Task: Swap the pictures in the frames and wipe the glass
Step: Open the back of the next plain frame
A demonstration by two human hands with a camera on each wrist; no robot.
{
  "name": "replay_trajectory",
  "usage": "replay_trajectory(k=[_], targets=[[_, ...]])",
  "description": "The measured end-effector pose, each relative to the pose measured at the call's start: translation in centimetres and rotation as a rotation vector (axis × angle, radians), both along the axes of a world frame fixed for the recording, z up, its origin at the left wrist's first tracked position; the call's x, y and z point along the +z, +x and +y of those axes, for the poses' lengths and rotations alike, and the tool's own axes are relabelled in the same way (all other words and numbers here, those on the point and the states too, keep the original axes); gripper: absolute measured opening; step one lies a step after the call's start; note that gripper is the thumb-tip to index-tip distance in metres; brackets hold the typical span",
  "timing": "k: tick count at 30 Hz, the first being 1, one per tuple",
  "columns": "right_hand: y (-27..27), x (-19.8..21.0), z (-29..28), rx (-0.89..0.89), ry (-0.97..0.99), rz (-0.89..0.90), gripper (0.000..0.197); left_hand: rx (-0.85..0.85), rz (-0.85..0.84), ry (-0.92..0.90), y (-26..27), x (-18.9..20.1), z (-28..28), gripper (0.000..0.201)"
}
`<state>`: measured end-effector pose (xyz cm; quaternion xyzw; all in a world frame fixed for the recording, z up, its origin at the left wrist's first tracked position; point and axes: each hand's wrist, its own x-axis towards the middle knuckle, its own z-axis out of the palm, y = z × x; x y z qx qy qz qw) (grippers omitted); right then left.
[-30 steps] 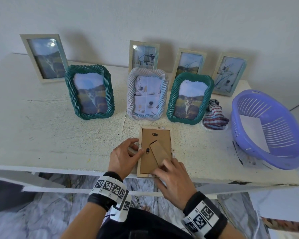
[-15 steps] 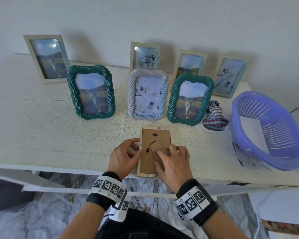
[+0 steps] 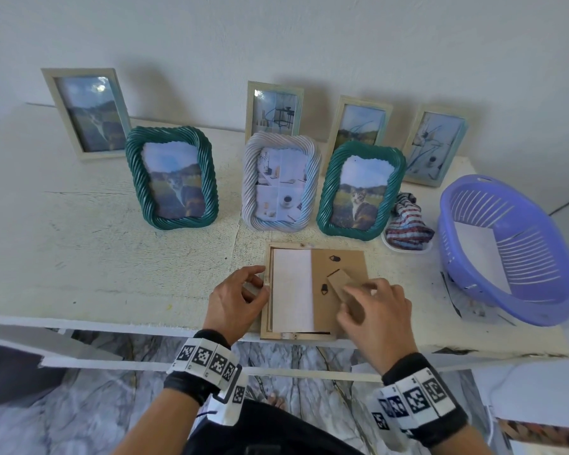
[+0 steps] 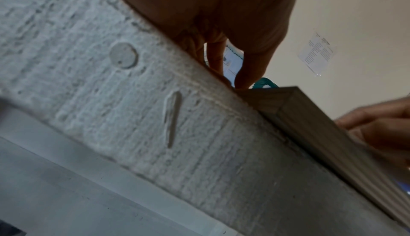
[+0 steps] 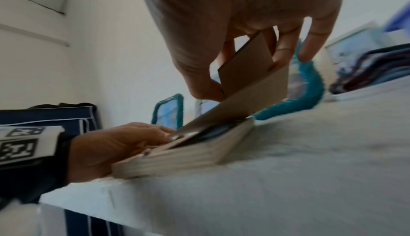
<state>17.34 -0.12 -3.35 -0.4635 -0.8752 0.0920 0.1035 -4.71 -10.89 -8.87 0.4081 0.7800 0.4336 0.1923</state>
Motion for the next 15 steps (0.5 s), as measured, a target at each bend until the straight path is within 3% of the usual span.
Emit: replay_trajectory(k=[5,10,15], targets=[[3.9,-2.1,1.3,-0.082,-0.064,0.129,0.031,-0.006,-0.013,0.005,-0.1,0.0,0.0,0.03],[5.0,-3.5,1.5,-0.052,-0.045,0.053,0.032,-0.011,-0.014,0.003,-0.1,0.0,0.0,0.029],[2.9,-2.4,1.2,-0.066,0.034,0.055,0.02,0.0,-0.026,-0.006,-0.1,0.2,0.0,0.028]])
